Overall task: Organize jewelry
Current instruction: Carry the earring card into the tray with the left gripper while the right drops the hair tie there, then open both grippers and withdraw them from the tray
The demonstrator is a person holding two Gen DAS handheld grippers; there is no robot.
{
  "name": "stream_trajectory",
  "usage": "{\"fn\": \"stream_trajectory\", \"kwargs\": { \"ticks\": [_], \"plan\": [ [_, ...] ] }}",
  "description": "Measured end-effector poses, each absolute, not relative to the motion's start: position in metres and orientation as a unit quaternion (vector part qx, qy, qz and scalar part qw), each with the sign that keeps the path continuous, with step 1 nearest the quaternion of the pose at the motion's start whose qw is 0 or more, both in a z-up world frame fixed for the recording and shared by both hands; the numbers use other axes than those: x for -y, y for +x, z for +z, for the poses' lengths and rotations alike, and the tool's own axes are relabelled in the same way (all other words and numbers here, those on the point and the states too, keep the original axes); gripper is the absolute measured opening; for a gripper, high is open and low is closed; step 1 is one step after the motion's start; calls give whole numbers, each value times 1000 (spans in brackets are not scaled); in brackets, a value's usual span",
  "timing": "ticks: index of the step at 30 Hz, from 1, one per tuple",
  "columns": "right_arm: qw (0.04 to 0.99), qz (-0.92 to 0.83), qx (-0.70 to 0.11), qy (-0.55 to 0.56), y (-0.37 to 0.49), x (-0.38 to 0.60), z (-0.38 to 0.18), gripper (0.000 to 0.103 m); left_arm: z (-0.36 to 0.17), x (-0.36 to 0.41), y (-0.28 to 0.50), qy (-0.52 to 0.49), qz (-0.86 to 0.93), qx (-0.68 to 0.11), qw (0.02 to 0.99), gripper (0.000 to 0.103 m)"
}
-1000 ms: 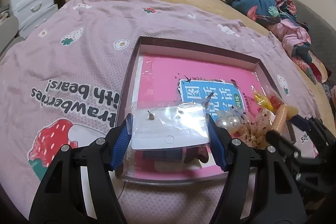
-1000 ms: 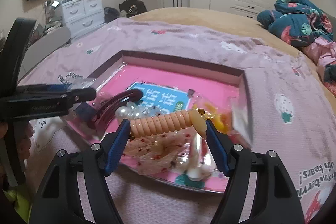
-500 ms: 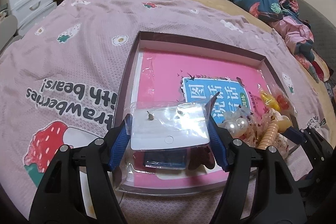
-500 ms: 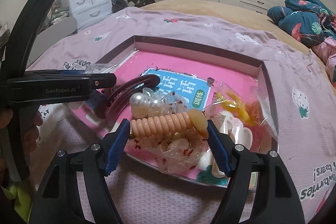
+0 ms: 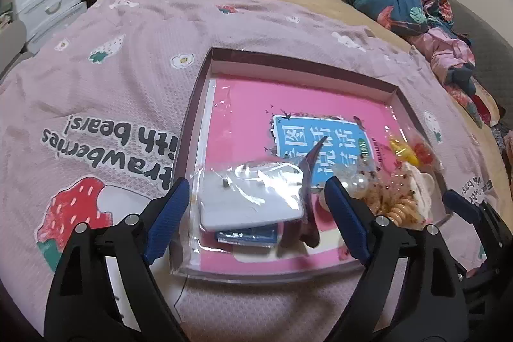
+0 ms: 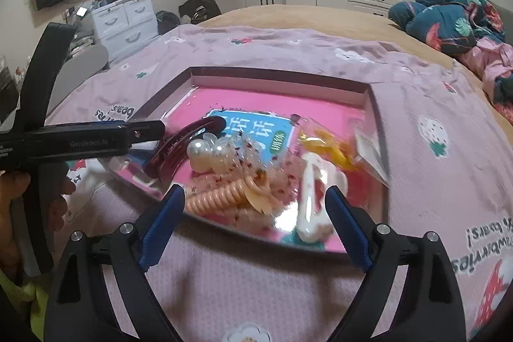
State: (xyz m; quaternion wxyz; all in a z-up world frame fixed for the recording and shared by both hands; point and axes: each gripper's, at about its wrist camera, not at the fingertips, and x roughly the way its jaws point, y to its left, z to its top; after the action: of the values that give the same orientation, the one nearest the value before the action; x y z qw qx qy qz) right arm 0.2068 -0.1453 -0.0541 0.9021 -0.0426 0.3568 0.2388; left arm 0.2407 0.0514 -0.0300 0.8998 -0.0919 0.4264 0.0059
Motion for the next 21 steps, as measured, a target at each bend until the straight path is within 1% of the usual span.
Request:
{"fn": "stream_trajectory", "kwargs": {
  "ticks": [9, 15, 21],
  "plan": [
    [909, 217, -355, -34, 177, 172, -50, 92, -15, -45, 212, -85, 4, -412, 907, 82],
    [914, 204, -350, -24, 158, 185, -47, 95, -6, -42, 184, -80, 1, -398, 914, 88],
    [918, 196, -344, -24, 143, 194, -42, 96, -2, -35, 151, -65, -2, -390, 918, 92]
  ]
}}
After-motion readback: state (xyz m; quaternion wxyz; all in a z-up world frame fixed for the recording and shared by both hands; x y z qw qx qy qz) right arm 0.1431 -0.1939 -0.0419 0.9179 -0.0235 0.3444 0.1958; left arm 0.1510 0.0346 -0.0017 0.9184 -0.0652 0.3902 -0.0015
